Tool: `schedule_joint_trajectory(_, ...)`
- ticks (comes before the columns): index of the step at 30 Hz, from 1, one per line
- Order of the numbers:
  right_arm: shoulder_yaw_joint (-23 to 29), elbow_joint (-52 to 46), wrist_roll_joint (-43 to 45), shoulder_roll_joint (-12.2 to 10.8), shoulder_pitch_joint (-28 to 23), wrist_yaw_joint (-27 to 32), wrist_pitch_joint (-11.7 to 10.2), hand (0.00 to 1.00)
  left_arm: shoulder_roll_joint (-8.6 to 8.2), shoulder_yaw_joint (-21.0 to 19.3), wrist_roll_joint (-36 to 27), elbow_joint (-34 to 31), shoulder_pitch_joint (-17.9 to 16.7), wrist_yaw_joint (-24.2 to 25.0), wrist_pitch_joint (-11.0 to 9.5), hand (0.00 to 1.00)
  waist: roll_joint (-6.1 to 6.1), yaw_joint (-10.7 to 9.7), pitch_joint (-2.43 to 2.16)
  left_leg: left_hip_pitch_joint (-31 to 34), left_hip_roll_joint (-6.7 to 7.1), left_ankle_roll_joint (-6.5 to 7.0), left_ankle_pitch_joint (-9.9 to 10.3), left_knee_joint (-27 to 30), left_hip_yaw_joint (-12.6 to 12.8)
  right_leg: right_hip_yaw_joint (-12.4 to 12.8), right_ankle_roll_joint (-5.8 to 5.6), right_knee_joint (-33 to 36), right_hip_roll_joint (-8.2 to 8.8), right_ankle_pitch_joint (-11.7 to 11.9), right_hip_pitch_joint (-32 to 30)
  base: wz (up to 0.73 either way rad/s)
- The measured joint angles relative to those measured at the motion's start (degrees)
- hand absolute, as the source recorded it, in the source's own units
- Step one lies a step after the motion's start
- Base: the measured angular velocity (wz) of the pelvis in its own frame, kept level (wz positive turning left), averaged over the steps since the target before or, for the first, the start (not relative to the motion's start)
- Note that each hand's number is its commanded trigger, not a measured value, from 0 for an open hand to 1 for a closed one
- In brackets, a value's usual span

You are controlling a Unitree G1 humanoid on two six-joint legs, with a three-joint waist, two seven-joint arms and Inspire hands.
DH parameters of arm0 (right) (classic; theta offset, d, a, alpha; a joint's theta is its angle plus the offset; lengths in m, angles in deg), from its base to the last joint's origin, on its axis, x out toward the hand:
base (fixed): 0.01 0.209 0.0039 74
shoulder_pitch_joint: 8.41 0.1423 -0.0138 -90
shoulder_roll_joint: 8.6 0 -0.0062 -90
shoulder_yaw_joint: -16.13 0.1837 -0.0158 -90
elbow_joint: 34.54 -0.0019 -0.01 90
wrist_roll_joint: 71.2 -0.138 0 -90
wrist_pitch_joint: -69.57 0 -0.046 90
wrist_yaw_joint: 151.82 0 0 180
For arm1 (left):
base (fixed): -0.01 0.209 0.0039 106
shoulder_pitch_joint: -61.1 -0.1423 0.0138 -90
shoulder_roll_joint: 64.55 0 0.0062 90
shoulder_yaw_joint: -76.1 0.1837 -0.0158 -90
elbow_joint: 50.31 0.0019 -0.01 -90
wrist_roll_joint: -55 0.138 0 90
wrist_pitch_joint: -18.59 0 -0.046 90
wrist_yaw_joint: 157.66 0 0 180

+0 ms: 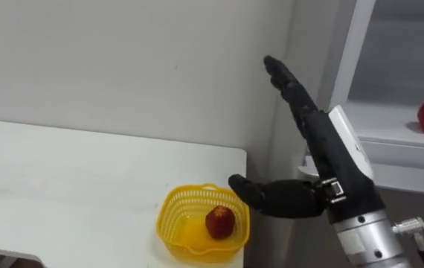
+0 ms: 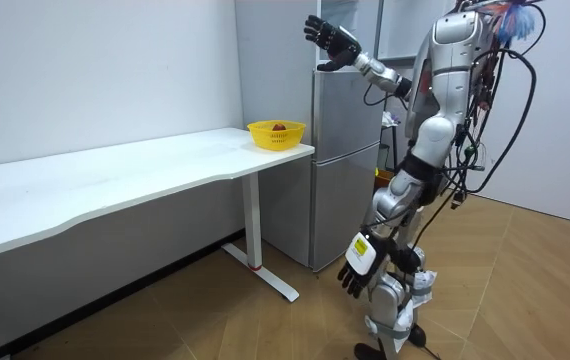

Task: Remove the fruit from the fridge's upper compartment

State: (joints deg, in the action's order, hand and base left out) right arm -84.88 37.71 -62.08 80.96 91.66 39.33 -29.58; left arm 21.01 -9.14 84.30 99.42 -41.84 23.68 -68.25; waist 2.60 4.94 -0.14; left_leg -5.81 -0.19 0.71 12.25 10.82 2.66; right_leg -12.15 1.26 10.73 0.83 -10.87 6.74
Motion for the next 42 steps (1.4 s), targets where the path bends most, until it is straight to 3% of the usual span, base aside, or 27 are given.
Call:
schedule_joint_trajectory(5, 3.8, -1.1, -2.2, -0.5, -5.7, 0.8, -0.8, 0.0, -0.55, -0.2, 0.1, 0.0, -0.5, -1.2, -0.5, 0.0, -0.44, -1.2, -0.1, -0.3, -0.3, 0.0, 0.0, -0.4, 1.5, 1.4, 0.08, 0.0, -0.22, 0.3, -0.6, -0.17)
schedule_joint_trajectory(9, 7.3, -1.7, -2.3, -1.2, -8.6, 1.5, -0.9, 0.0, -1.86, -0.3, 0.1, 0.1, -0.5, -1.2, -0.8, 0.0, -1.57, -2.7, -0.13, -0.5, -0.6, 0.07, 0.0, -0.6, 2.5, 2.4, -0.04, 0.0, -0.25, 0.4, -1.0, -0.13)
schedule_joint_trajectory(17, 8.8, -2.2, -2.8, -2.0, -9.1, 6.1, -2.0, 0.0, -2.0, 0.0, -0.4, 0.1, -0.4, -3.7, -2.0, 0.0, -1.95, -4.8, -0.11, -0.9, -0.69, 0.0, 0.1, -1.1, 4.0, 4.2, 0.09, -0.1, -0.91, 0.5, -1.4, -0.1)
schedule_joint_trajectory(27, 9.8, -4.1, -2.6, -2.0, -9.1, 10.1, -2.4, 0.0, -2.02, 0.9, -0.4, 0.9, -0.3, -4.3, -2.3, 0.0, -1.24, -4.6, -0.19, -0.9, -0.8, -0.07, 0.1, -1.5, 4.8, 4.5, 0.09, -0.1, -1.05, 0.5, -2.1, -0.03)
schedule_joint_trajectory(33, 14.4, -4.3, -3.3, -1.8, -8.8, 14.6, -2.7, 0.0, -1.96, 0.5, -0.4, 3.1, -0.2, -4.2, -2.3, 0.0, -0.52, -4.7, -0.21, -0.9, -0.82, -0.08, 0.1, -1.4, 4.8, 4.2, 0.11, -0.1, -0.98, 0.5, -1.9, 0.0)
schedule_joint_trajectory(37, 17.0, -4.2, -5.5, -1.5, -8.8, 18.9, -2.8, 0.0, -1.91, 0.5, -0.5, 3.4, -0.3, -4.1, -2.3, 0.0, 0.7, -4.7, 0.27, -0.8, -0.76, -0.08, 0.1, -1.3, 4.6, 4.2, 0.11, -0.2, -1.0, 0.5, -1.8, 0.0)
schedule_joint_trajectory(42, 18.2, -2.3, -10.5, 1.0, -7.6, 20.5, -3.4, 0.0, -1.9, 0.3, -0.4, 3.3, -0.6, -3.5, -2.3, 0.0, 1.2, -4.6, 0.33, -0.8, -0.61, -0.06, 0.1, -1.3, 4.3, 4.1, 0.06, -0.2, -0.86, 0.5, -1.7, 0.01)
